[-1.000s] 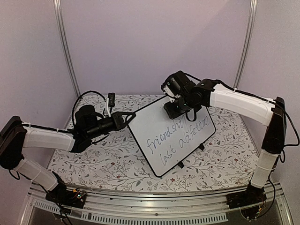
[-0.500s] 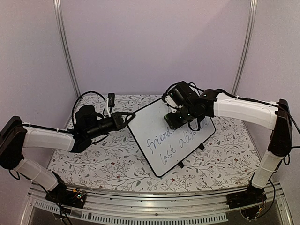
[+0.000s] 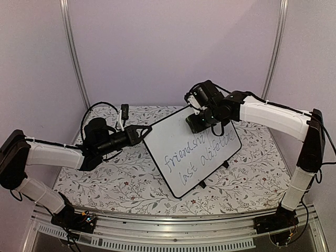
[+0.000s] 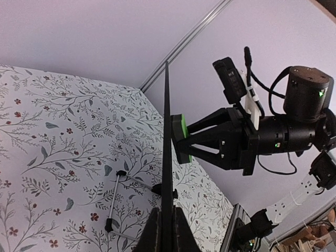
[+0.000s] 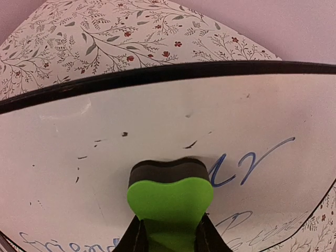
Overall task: Erase the whiteboard
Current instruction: Erase the whiteboard at the center of the board.
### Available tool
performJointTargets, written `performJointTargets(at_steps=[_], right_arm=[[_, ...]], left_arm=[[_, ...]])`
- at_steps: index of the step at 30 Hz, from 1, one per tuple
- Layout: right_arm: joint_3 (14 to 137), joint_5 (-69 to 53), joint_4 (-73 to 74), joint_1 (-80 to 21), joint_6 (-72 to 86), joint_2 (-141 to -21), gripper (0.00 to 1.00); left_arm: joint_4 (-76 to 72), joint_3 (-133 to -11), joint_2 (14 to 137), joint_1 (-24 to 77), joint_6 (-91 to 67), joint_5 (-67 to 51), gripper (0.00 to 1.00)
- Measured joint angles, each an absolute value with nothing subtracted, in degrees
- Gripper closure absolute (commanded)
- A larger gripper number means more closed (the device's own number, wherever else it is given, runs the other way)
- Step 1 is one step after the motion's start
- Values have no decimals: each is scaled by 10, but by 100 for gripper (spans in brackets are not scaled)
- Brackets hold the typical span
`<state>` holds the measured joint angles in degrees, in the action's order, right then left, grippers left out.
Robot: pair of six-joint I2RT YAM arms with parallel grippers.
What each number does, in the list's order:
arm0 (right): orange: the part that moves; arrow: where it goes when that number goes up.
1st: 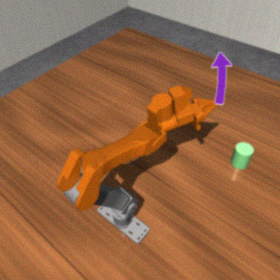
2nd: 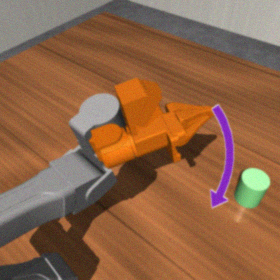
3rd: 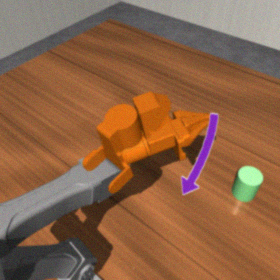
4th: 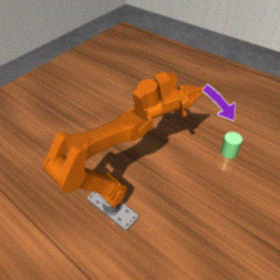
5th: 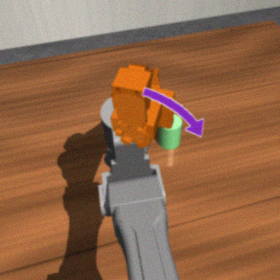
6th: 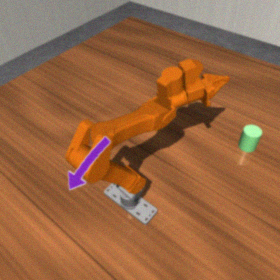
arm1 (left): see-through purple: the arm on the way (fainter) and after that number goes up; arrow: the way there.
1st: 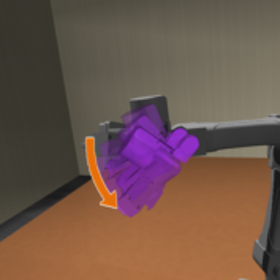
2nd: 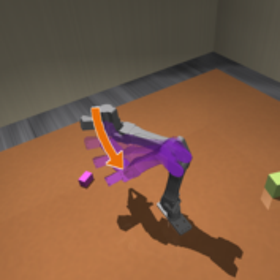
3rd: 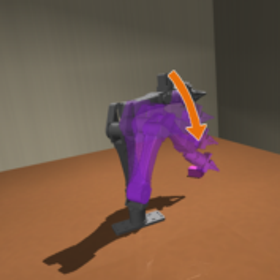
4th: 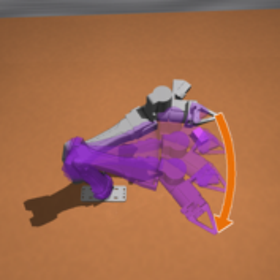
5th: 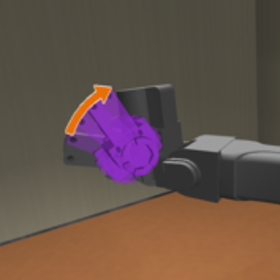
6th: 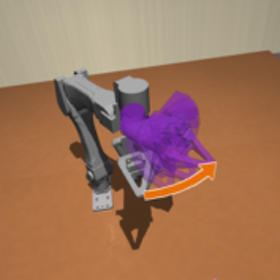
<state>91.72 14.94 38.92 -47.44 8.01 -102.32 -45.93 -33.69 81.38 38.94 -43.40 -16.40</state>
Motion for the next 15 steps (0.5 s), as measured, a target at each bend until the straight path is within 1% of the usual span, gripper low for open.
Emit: performJointTargets(at_steps=[8, 15], right_arm=[[932, 153, 385, -457, 67, -1028, 100], [879, 125, 363, -457, 61, -1015, 100]], left_arm=[[-460, -337, 814, 389, -434, -165, 100], [-459, -337, 818, 388, -440, -158, 100]])
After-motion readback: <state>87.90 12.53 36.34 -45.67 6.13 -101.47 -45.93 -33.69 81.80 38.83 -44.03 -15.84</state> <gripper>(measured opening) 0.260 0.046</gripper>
